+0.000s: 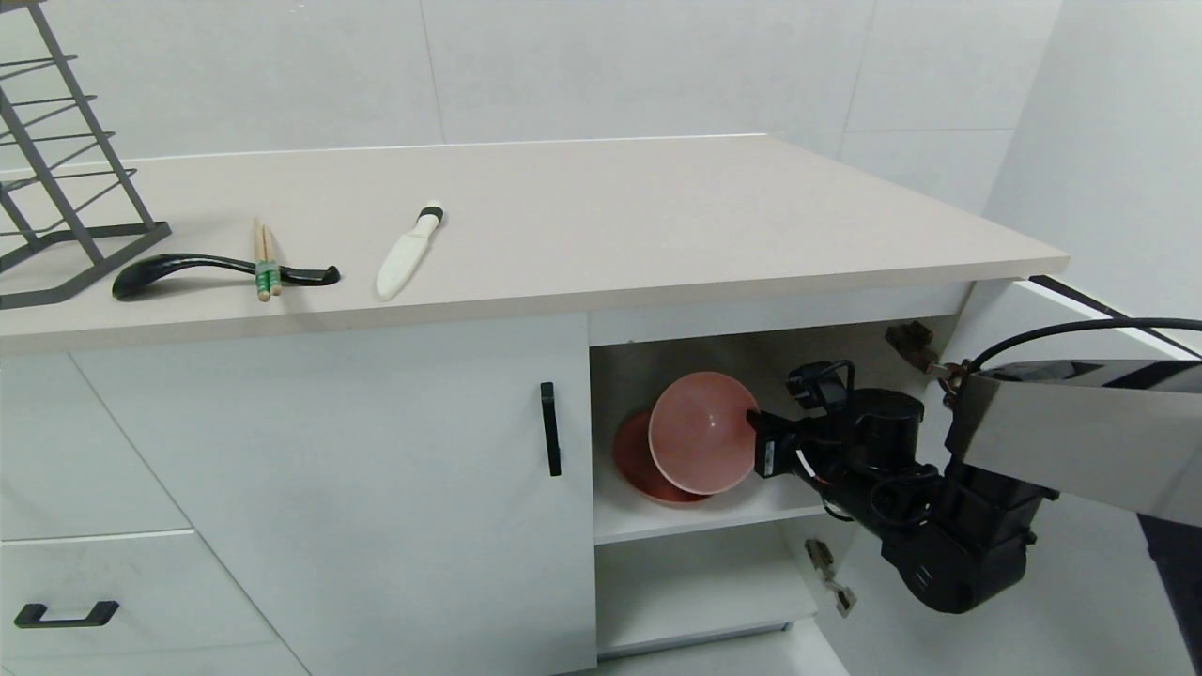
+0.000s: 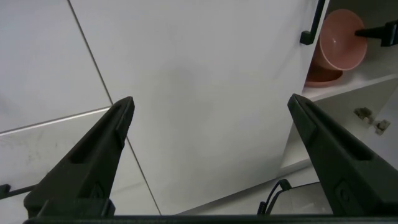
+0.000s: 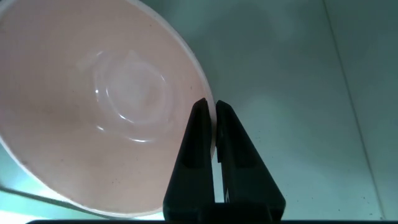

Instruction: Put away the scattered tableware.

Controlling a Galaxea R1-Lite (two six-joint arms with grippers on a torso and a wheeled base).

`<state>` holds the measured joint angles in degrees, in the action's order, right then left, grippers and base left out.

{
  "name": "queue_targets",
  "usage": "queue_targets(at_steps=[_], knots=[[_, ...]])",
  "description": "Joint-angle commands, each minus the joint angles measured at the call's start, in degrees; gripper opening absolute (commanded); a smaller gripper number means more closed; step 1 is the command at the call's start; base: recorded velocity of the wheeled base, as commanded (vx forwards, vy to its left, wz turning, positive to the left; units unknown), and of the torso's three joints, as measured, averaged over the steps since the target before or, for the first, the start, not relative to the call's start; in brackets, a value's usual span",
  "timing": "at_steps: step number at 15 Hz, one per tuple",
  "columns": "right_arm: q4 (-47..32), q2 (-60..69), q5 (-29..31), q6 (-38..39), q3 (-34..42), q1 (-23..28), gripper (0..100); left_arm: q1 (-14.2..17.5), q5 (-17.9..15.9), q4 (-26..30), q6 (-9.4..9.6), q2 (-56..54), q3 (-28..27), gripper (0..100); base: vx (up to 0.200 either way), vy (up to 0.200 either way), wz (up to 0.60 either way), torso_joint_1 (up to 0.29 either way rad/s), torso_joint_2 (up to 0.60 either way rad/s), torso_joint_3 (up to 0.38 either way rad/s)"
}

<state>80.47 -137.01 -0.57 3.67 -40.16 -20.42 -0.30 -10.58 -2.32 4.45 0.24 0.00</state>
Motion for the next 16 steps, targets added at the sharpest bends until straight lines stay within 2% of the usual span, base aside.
queue_targets(at_steps=[1, 6, 16], knots=[[-1.63, -1.33, -0.04, 0.02, -2.82, 0.20, 0, 0.13, 0.03, -0.06, 0.12, -0.16, 0.00, 100, 0.000, 0.000, 0.00, 0.000, 0.00, 0.000], [-6.99, -2.38, -0.13, 0.02, -8.18, -0.15, 0, 0.13, -0.05, -0.06, 0.03, -0.16, 0.00, 100, 0.000, 0.000, 0.00, 0.000, 0.00, 0.000], [-7.96, -4.14, -0.04, -0.07, -8.27, -1.47, 0, 0.13, 0.03, -0.06, -0.06, -0.16, 0.00, 100, 0.000, 0.000, 0.00, 0.000, 0.00, 0.000]])
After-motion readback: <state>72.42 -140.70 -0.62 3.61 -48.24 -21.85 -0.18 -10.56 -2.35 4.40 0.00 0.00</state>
